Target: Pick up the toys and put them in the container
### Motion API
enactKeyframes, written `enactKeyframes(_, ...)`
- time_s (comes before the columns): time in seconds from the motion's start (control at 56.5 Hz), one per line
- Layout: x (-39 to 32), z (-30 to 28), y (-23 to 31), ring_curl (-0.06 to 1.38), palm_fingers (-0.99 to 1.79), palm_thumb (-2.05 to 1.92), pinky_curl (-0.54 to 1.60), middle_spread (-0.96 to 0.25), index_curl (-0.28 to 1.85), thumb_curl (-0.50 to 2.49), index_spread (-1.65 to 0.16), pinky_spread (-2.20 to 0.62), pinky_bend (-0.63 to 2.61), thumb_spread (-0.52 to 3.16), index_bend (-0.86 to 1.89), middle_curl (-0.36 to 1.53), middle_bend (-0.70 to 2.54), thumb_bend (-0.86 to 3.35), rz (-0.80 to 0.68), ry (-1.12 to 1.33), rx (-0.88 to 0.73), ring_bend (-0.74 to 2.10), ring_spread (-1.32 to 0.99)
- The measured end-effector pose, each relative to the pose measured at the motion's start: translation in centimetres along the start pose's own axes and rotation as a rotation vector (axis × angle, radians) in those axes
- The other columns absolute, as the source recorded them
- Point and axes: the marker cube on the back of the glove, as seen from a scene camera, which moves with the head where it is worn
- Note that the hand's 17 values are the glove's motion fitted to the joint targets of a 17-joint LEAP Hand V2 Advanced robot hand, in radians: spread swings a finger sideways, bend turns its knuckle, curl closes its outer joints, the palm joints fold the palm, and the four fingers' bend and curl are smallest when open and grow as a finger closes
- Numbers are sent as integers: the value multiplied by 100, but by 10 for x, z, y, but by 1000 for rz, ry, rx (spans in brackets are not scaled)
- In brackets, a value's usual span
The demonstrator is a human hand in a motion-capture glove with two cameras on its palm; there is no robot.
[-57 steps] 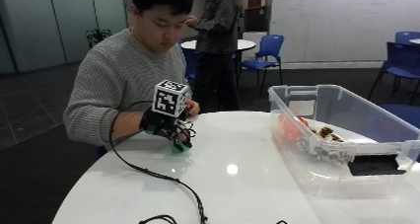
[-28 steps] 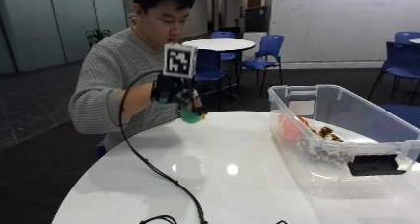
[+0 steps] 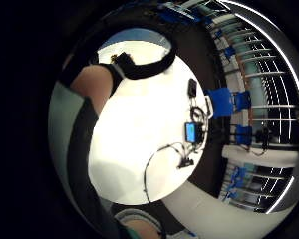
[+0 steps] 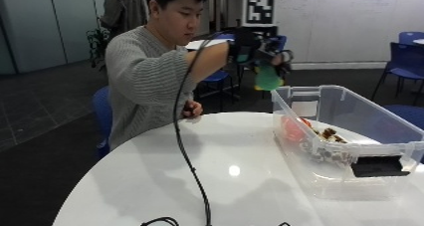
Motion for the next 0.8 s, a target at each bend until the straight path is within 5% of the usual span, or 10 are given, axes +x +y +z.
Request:
enactKeyframes(0.301, -14, 28, -177, 39, 55, 42, 29, -32, 59, 36, -41, -6, 54, 139, 35, 52, 67, 0, 155, -191, -132, 46, -48)
enactKeyframes(0.513, -16, 83, -188, 39, 50, 43, 31, -33, 60, 36, -42, -6, 56, 140, 33, 52, 63, -1, 159, -223, -286, 46, -48)
enactKeyframes(0.601, -23, 100, -187, 40, 18, 36, 36, -33, 60, 34, -41, -4, 70, 140, 26, 47, 42, -4, 207, -292, -356, 42, -43)
enactKeyframes(0.796, -38, 85, -170, 38, -2, 15, 39, -25, 50, 29, -39, -1, 88, 137, 13, 39, 19, -4, 222, -430, -249, 40, -32)
